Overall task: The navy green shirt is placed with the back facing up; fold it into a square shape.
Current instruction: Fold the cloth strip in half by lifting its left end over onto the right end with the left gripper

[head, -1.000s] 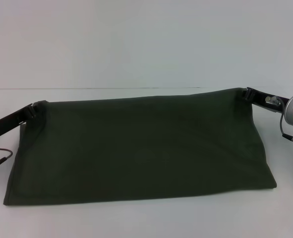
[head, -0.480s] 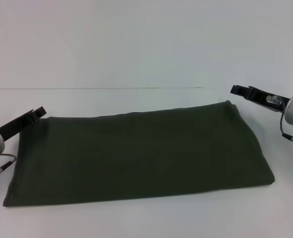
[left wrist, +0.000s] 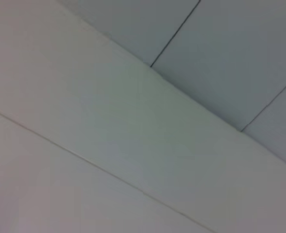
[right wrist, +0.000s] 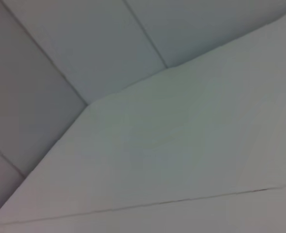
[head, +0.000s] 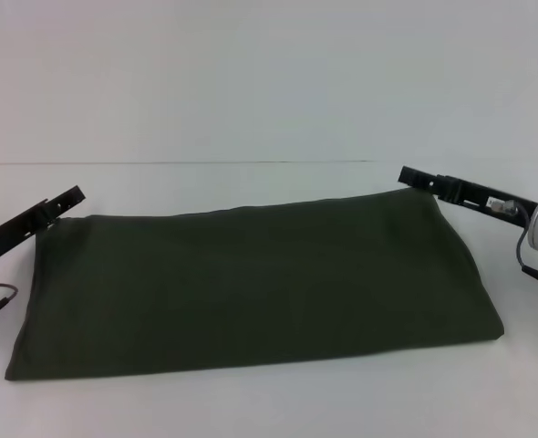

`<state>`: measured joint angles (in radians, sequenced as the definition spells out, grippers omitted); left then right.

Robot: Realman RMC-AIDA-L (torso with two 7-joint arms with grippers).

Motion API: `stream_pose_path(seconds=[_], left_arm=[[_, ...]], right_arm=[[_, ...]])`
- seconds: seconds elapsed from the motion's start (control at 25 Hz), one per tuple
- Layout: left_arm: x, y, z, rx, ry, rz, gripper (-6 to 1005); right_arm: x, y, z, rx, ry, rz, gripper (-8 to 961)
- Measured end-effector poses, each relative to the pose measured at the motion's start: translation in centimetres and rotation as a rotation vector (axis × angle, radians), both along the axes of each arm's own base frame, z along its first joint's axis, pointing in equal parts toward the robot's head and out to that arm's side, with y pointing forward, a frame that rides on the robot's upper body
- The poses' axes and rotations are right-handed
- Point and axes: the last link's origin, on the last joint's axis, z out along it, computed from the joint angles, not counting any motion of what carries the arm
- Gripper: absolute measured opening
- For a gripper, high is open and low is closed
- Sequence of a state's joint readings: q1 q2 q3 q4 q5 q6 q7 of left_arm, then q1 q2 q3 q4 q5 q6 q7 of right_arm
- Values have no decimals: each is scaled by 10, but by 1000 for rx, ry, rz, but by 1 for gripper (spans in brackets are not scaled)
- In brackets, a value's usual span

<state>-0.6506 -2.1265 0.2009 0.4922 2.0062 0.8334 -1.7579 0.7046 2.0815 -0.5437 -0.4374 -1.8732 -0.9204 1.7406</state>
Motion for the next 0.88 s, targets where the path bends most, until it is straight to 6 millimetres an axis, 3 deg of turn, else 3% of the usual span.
stream_pose_path(seconds=[0.12,0.28,0.64,0.88], left_arm=[[0,-11,8,-31,-67,-62,701],[-8,-32,24,-91,-170,-101,870],[-30,-65,50,-262,-318,16,862],[-33,-64,56,-297,-290,51,859]], right_arm=[[-5,-9,-1,-48,-25,111,807],[-13,-24,-8,-160,-110,280,808],[-32,-55,-37,-280,-275,637,794],[-59,-44,-59,-284,-348,777,795]])
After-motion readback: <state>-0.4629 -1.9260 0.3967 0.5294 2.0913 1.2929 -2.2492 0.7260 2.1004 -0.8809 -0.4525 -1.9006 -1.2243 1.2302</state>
